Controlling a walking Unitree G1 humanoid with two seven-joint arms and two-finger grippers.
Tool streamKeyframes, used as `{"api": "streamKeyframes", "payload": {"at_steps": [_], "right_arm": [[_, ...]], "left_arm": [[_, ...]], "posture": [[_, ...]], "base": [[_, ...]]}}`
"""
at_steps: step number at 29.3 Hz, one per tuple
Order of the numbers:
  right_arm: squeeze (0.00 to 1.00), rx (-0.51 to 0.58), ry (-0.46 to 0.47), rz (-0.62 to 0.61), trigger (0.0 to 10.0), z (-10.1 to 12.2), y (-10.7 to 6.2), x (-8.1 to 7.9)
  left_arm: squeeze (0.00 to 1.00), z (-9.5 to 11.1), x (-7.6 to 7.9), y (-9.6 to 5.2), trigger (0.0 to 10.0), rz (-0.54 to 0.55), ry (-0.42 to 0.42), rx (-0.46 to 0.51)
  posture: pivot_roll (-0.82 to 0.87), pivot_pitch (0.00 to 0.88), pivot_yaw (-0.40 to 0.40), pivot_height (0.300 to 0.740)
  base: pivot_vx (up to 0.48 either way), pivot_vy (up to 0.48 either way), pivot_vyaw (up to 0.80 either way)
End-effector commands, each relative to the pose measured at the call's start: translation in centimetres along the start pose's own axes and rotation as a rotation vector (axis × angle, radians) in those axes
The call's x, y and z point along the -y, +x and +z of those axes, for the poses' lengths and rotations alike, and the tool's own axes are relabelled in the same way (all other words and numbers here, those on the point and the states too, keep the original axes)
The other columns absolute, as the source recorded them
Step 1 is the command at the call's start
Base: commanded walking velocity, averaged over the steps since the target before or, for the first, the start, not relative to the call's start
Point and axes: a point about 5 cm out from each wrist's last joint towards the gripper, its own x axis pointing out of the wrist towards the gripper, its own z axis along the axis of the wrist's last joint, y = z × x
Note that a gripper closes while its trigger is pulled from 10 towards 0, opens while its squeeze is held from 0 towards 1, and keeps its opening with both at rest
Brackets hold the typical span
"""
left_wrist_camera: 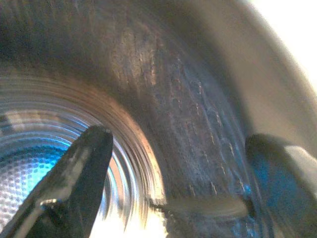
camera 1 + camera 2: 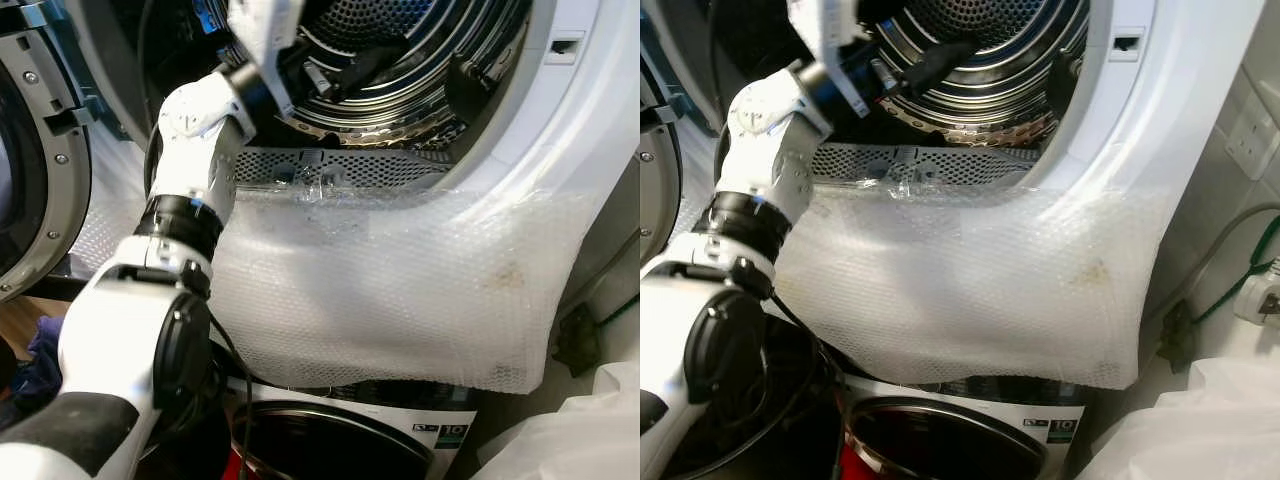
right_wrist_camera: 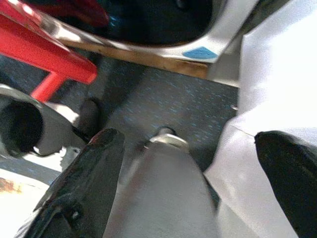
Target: Clothes washing
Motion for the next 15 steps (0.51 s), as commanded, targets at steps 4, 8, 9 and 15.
{"api": "streamKeyframes", "payload": {"at_steps": [4,8,9,15], "right_arm": [[0.0,0.022,0.008,0.029,10.0,1.4,0.4,-1.4],[0.0,0.039,0.0,0.04,10.0,2.3,0.5,-1.8],[0.0,0.051,0.001,0.043,10.0,2.8,0.6,-1.9],[0.0,0.087,-0.002,0.047,10.0,4.8,0.8,-2.3]], "left_arm": [[0.0,3.5,0.7,-1.6,10.0,0.008,0.013,0.061],[0.0,3.6,2.1,-2.1,10.0,-0.055,-0.021,0.031],[0.0,4.0,2.7,-2.3,10.0,-0.069,-0.053,0.032],[0.0,4.1,7.0,-4.3,10.0,-0.15,-0.23,-0.076]], "posture": [[0.09,0.0,0.089,0.74],[0.11,0.0,0.09,0.74],[0.12,0.0,0.09,0.74],[0.16,0.0,0.093,0.74]], "base": [[0.0,0.0,0.0],[0.0,0.0,0.0],[0.0,0.0,0.0],[0.0,0.0,0.0]]}}
